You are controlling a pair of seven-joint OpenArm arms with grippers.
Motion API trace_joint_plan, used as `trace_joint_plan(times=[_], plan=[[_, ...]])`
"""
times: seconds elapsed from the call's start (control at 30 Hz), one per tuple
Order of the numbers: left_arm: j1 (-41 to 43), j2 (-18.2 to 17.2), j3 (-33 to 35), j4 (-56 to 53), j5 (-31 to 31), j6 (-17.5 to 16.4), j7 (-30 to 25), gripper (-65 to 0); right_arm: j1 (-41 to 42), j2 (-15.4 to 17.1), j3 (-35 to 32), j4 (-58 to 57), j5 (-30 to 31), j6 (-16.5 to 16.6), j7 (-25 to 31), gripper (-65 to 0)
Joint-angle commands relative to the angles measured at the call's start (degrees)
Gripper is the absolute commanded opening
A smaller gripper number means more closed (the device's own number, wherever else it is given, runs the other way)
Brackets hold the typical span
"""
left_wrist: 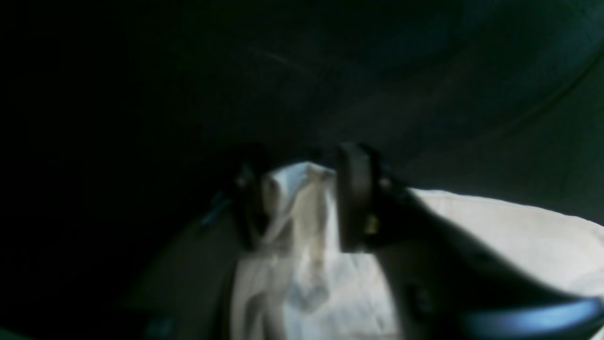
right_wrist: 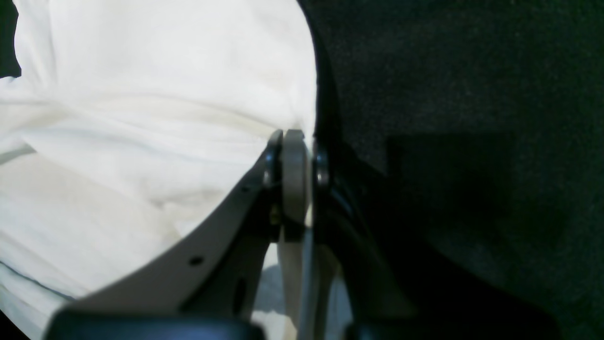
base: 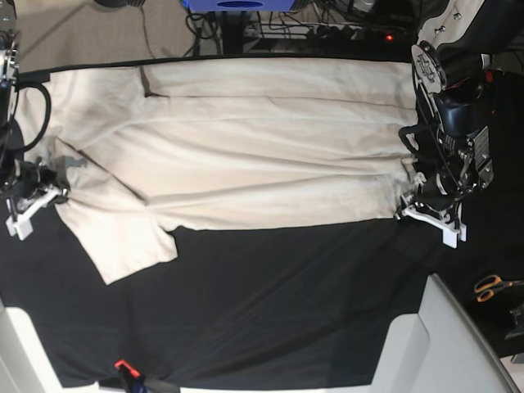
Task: Fold the T-shirt properly
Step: 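Grasp the sleeve with right gripper and hem corner with left gripper, then lift the gripped shirt edge with both grippers and fold it inward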
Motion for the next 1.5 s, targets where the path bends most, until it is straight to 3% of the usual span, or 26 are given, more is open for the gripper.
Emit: trace_joint_plan(times=[0.0, 0.07, 0.23, 0.33, 0.67, 0.77, 0.87, 1.13, 1.3, 1.47], plan=[[-0.67, -0.29, 0.25, 0.26, 0.62, 0.10, 0.26, -54.3, 1.01, 1.23, 0.07, 0.57, -0.17, 0.16, -0.17, -64.8], [-0.58, -0.29, 0.87, -0.01, 0.62, 0.10, -2.21, -65.0, 1.01, 1.14, 0.07, 0.65, -0.17, 0.16, -0.17, -64.8], [-1.37, -0.82, 11.33, -4.40, 0.62, 0.10, -8.89, -65.0, 0.92, 0.96, 0.07, 4.35, -0.17, 0.16, -0.35, -64.8], [-2.43, -0.82, 15.11, -4.31, 0.18, 0.10, -9.94, -65.0, 0.92, 0.96, 0.07, 5.58, -0.17, 0.16, -0.17, -64.8], [-7.79, -1.96, 14.41, -4.05, 0.09, 0.10, -9.59, -65.0, 2.50, 1.31, -0.02, 9.18, -0.88, -0.10, -0.09, -64.8], [-7.26, -1.96, 14.41, -0.18, 0.09, 0.10, -8.89, -65.0, 3.91, 0.96, 0.07, 9.18, -7.74, -0.01, 0.00, -64.8], [-7.26, -2.05, 14.41, 4.48, 0.01, 0.10, -4.67, -65.0, 5.05, -0.18, 0.42, 9.18, -13.27, 0.16, 0.18, -64.8], [-7.18, -2.05, 14.41, 11.07, 0.01, 0.10, -0.62, -65.0, 6.72, -0.71, 0.33, 9.18, -18.90, 0.25, 2.46, -64.8], [-6.03, -2.05, 14.14, 11.16, 0.01, 0.10, -0.89, -65.0, 6.63, -0.62, 0.33, 9.27, -19.43, 0.25, 9.50, -64.8], [-5.07, -2.05, 8.52, 11.16, 0.01, 0.10, -0.71, -65.0, 6.46, -0.80, 0.51, 9.01, -19.34, 0.25, 14.51, -64.8]])
